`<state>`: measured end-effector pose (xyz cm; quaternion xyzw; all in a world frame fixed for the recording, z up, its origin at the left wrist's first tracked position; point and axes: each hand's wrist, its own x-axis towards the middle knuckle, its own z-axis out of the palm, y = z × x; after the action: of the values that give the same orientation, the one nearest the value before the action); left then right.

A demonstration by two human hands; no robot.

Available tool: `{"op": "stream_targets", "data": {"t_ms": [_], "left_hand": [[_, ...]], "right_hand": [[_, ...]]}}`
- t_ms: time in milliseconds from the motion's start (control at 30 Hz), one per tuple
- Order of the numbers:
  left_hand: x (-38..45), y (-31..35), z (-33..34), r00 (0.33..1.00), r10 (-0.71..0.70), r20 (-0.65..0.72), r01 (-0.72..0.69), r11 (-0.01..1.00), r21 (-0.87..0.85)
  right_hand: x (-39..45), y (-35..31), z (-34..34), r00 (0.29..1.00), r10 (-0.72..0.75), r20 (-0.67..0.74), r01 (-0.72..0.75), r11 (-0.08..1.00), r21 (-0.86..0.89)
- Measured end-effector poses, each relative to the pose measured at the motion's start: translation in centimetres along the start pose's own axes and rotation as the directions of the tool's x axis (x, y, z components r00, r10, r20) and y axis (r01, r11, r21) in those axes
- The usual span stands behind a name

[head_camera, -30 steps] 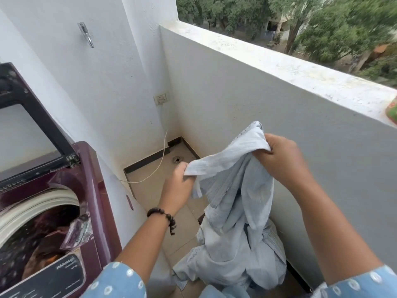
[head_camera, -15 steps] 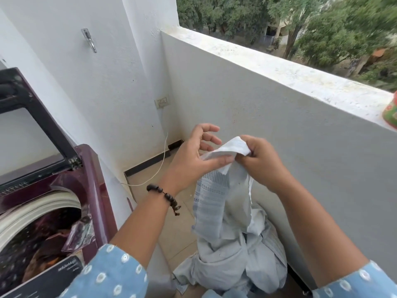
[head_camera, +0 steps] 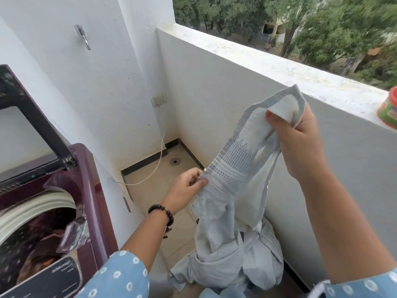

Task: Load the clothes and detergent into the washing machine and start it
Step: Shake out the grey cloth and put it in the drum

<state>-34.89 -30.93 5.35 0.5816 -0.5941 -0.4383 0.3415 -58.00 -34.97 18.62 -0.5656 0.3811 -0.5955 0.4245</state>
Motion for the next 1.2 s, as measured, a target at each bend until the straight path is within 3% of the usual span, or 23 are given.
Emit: {"op": "stream_targets", "data": {"t_ms": [133,200,267,333,367,467,633,733,833,1067,1200], "left_hand": [[1.1,5.3,-1.1,0.981,0.190,-0.038,-0.192,0.980,-0.058],[1.4,8.1,-1.2,0.961,0.275,-0.018,-0.276,0.958,-0.079],[1.5,10.3,-0.9,0.941,0.335,-0.034,-0.337,0.937,-0.090],[1.6,11.7,-0.5,0.921,0.385,-0.065,-0.389,0.920,-0.051],[1.7,12.0,-0.3,0.912,0.403,-0.078,-0.406,0.914,-0.014],[1.8,11.8,0.4,0.905,0.400,-0.145,-0.404,0.915,-0.004],[0.9,11.0,1.4,0.955,0.244,-0.170,-0.293,0.875,-0.387],[0.7,10.9,2.0,0.969,0.209,-0.133,-0.247,0.846,-0.473],[0.6,10.6,2.9,0.978,0.210,0.004,-0.189,0.888,-0.419],[1.9,10.5,4.7,0.956,0.189,0.222,-0.081,0.904,-0.420],[2.6,9.2,6.4,0.930,0.168,0.326,-0.129,0.982,-0.138]], "right_hand": [[-0.3,1.9,0.1,0.996,0.084,0.005,-0.084,0.996,-0.001],[-1.1,2.3,0.6,0.971,0.143,0.193,-0.142,0.990,-0.015],[-1.9,2.8,1.2,0.873,0.243,0.423,-0.209,0.970,-0.125],[-2.7,3.3,1.9,0.772,0.326,0.546,-0.186,0.937,-0.296],[-2.9,3.7,2.2,0.757,0.347,0.554,-0.175,0.924,-0.341],[-2.8,3.8,2.3,0.812,0.326,0.484,-0.146,0.917,-0.372],[-1.8,2.7,0.6,0.797,0.321,0.512,-0.072,0.892,-0.446],[-1.2,2.2,-0.4,0.859,0.237,0.454,-0.006,0.891,-0.454],[-0.9,1.7,-1.1,0.886,0.184,0.426,0.025,0.898,-0.439],[-1.3,-1.1,-2.5,0.858,0.095,0.504,0.126,0.914,-0.386],[-1.2,-3.7,-3.3,0.907,-0.025,0.421,0.139,0.960,-0.243]]}}
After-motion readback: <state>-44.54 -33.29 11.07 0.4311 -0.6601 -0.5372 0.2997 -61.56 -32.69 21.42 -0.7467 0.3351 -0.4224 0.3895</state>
